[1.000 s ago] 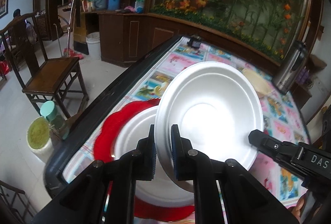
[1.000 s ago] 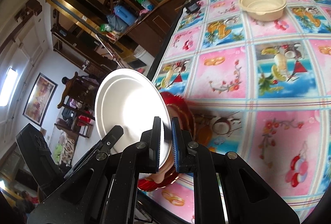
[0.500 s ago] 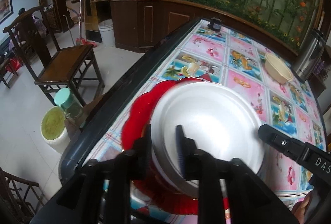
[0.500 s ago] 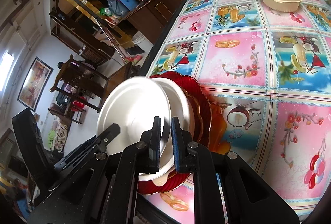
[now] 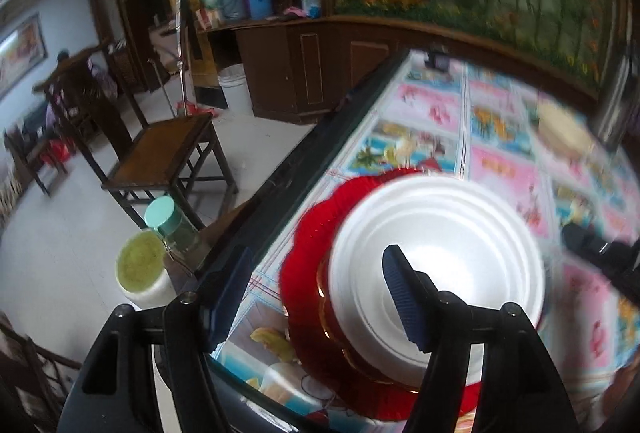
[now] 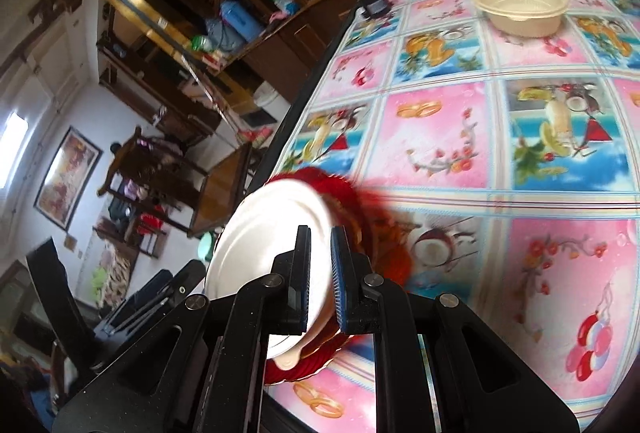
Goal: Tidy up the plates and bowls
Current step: 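Open both grippers and release the small white plate, then move both grippers to the beige plastic bowl beside the thermos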
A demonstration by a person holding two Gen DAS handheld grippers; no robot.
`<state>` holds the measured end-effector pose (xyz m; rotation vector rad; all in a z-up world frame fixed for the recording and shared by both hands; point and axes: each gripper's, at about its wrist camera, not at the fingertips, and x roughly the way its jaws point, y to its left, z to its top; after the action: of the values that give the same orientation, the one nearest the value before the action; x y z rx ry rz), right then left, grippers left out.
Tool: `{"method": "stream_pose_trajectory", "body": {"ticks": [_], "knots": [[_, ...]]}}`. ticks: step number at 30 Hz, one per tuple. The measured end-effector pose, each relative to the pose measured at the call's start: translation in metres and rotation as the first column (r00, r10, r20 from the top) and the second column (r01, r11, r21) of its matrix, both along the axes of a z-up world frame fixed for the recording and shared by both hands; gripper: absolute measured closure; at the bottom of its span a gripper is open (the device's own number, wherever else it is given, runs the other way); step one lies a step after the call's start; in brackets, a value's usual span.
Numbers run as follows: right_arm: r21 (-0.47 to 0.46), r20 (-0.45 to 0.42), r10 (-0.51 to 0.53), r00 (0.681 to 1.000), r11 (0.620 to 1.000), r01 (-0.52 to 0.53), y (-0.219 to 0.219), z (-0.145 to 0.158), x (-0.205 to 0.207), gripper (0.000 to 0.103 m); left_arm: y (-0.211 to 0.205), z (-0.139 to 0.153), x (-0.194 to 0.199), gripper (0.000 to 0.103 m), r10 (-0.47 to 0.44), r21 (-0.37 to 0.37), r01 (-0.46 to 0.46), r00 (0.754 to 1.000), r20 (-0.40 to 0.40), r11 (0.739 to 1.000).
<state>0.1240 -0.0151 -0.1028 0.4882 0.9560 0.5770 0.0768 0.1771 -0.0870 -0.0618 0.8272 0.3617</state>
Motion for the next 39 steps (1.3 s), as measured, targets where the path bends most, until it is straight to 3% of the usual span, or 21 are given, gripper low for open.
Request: {"method": "stream_pose_trajectory", "body": {"ticks": [4, 7, 14, 17, 20, 23, 25, 27, 30, 36, 39], "knots": [[0.024, -0.016, -0.029, 0.999, 0.999, 0.029, -0.016, -0.003, 0.005, 0.091, -0.007, -0.018, 0.009, 0.035, -0.032, -0.023, 0.031, 0.997, -0.066, 0.999], [0.038, -0.009, -0.059, 0.998, 0.998, 0.059, -0.033, -0.001, 0.009, 0.091, -0.008, -0.016, 0.008, 0.035, -0.034, -0.029, 0.033, 0.998, -0.059, 0.999], [0.050, 0.019, -0.208, 0.978, 0.977, 0.207, -0.105, -0.002, 0.031, 0.092, -0.015, 0.017, 0.004, 0.035, -0.033, -0.078, 0.035, 0.999, 0.018, 0.996], [0.072, -0.006, -0.278, 0.961, 0.958, 0.278, -0.145, -0.010, 0.045, 0.092, -0.038, 0.035, 0.012, 0.035, -0.087, -0.098, 0.092, 0.995, 0.046, 0.991], [0.075, -0.016, -0.343, 0.939, 0.936, 0.343, -0.186, -0.018, 0.063, 0.092, -0.067, 0.047, 0.028, 0.026, -0.144, -0.148, 0.151, 0.988, 0.058, 0.977], [0.076, -0.029, -0.379, 0.925, 0.922, 0.380, -0.226, -0.027, 0.082, 0.088, -0.099, 0.052, 0.056, 0.025, -0.188, -0.208, 0.191, 0.982, 0.035, 0.959], [0.087, -0.032, -0.400, 0.916, 0.912, 0.401, -0.254, -0.037, 0.092, 0.086, -0.118, 0.053, 0.082, 0.024, -0.212, -0.293, 0.209, 0.977, 0.023, 0.933], [0.095, -0.036, -0.412, 0.910, 0.905, 0.414, -0.272, -0.048, 0.098, 0.074, -0.134, 0.052, 0.108, 0.024, -0.212, -0.340, 0.203, 0.977, 0.010, 0.918], [0.127, -0.103, -0.428, 0.898, 0.890, 0.438, -0.295, -0.065, 0.111, 0.073, -0.167, 0.047, 0.157, 0.024, -0.181, -0.322, 0.172, 0.983, 0.000, 0.931], [0.164, -0.069, -0.424, 0.903, 0.888, 0.429, -0.305, -0.049, 0.112, 0.073, -0.202, 0.023, 0.240, 0.024, -0.154, -0.279, 0.133, 0.987, -0.055, 0.951], [0.238, -0.126, -0.401, 0.907, 0.876, 0.421, -0.307, -0.053, 0.111, 0.073, -0.205, 0.011, 0.270, 0.024, -0.136, -0.291, 0.104, 0.986, -0.092, 0.951]]}}
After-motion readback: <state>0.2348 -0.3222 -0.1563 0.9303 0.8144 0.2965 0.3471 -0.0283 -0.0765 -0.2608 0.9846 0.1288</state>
